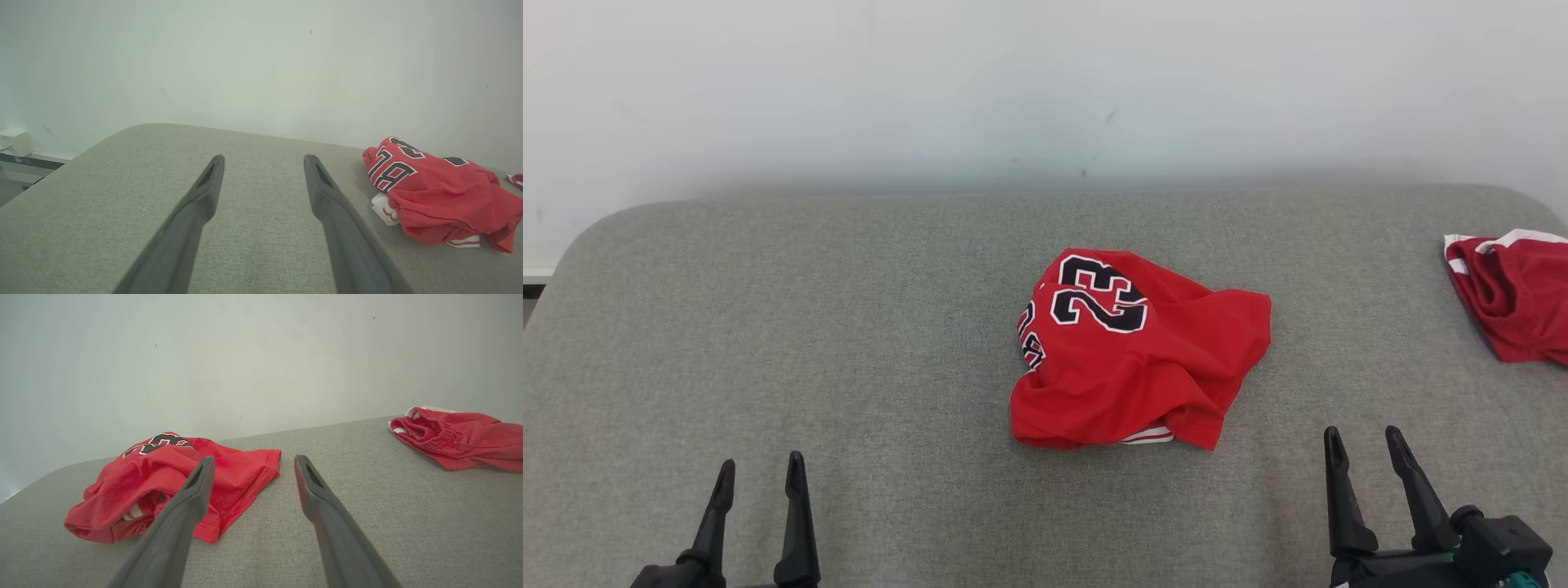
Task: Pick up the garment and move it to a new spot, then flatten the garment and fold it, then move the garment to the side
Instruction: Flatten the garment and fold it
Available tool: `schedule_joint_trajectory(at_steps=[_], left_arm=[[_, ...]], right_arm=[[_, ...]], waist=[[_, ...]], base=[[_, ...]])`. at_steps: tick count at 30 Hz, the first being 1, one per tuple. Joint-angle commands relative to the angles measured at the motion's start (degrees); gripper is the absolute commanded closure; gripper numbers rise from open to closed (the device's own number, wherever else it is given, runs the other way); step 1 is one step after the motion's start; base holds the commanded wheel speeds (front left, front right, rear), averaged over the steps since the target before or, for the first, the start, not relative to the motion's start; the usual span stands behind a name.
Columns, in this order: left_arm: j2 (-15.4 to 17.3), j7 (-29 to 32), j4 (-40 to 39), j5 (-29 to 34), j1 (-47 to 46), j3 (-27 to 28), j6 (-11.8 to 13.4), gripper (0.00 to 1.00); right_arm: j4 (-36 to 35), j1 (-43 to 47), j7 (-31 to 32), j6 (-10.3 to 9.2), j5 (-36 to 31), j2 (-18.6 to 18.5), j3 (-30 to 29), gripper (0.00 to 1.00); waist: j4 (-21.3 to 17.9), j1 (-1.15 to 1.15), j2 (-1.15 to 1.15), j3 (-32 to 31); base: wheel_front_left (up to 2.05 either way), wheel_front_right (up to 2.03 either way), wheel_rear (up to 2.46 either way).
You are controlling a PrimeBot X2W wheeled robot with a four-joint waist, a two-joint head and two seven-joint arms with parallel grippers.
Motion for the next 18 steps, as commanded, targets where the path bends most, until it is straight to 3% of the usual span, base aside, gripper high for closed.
schedule_joint_trajectory(at_steps=[1,18], left_arm=[[-0.5,-0.2,-0.2,1.2,1.0,0.6,-0.4,0.00],[-2.1,-0.2,0.6,3.4,0.2,2.4,-2.2,0.00]], right_arm=[[0.3,-0.1,-0.3,-0.15,0.5,0.1,0.2,0.00],[1.8,-0.7,-0.2,-0.15,0.8,-0.6,0.4,0.00]], waist=[[-0.1,0.00,0.00,-0.1],[0.3,0.00,0.00,0.2]], base=[[0.00,0.00,0.00],[0.00,0.00,0.00]])
